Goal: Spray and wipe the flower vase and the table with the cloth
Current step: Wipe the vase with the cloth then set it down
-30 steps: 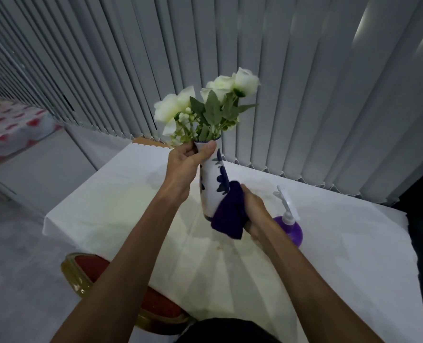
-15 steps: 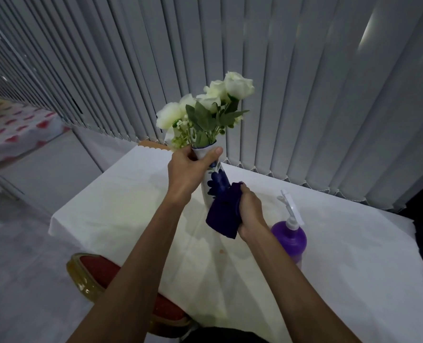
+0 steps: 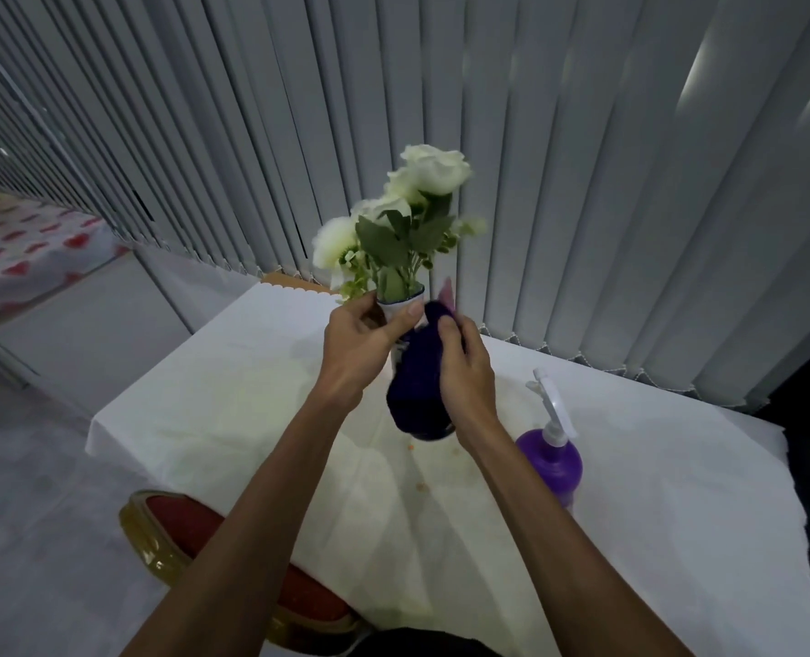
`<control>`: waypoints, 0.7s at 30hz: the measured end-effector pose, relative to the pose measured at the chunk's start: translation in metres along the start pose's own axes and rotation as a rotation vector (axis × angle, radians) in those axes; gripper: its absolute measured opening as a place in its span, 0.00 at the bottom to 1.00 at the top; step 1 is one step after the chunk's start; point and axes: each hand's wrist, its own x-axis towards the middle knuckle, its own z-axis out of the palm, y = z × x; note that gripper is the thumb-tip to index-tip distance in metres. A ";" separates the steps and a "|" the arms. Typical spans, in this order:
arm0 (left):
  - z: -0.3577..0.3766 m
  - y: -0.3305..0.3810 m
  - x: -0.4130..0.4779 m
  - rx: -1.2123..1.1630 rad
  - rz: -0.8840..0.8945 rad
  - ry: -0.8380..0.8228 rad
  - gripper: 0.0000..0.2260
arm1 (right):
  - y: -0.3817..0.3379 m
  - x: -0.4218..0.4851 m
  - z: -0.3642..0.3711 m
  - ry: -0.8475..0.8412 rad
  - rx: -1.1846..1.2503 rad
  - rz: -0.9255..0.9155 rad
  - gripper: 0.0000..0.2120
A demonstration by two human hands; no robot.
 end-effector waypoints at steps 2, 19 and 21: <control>-0.003 -0.003 -0.002 -0.014 -0.003 -0.026 0.14 | 0.021 0.004 -0.012 -0.027 0.143 0.302 0.18; 0.004 -0.001 -0.005 -0.079 0.042 -0.116 0.06 | 0.046 -0.008 -0.020 -0.105 0.558 0.640 0.22; 0.005 -0.002 -0.004 -0.087 0.063 -0.106 0.08 | 0.052 -0.010 -0.020 -0.111 0.659 0.690 0.21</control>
